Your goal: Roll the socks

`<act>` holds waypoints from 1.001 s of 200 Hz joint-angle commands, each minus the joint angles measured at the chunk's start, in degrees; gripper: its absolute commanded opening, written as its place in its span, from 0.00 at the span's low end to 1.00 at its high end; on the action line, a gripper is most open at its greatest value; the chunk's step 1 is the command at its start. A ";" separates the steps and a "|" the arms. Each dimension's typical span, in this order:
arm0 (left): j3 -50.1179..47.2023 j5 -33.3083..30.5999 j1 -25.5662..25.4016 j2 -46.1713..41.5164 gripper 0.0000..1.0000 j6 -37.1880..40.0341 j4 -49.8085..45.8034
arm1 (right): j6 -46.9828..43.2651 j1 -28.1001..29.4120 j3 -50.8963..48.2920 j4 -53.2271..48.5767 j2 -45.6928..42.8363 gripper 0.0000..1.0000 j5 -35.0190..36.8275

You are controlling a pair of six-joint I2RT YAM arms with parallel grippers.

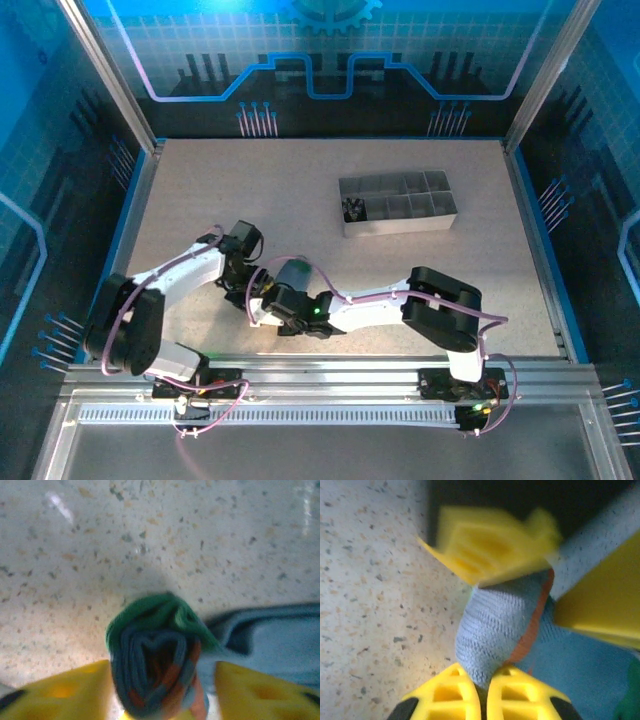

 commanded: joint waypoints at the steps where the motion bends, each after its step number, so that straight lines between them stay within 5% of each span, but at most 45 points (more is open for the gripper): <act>1: -0.47 0.55 0.94 -7.00 0.78 -0.87 -5.27 | 6.89 -4.71 -5.19 -6.72 0.70 0.00 -12.35; 25: -1.81 0.80 2.00 -11.78 0.82 1.41 -1.95 | 9.95 -8.08 -9.08 -4.13 0.15 0.00 -23.32; 82: -3.50 4.32 -0.33 -10.81 0.69 7.03 5.12 | 17.44 -17.72 -13.39 0.73 3.42 0.00 -42.42; 200: -8.86 1.46 -4.89 -3.94 0.62 1.23 10.42 | 22.33 -24.05 -4.29 -8.50 11.39 0.00 -50.80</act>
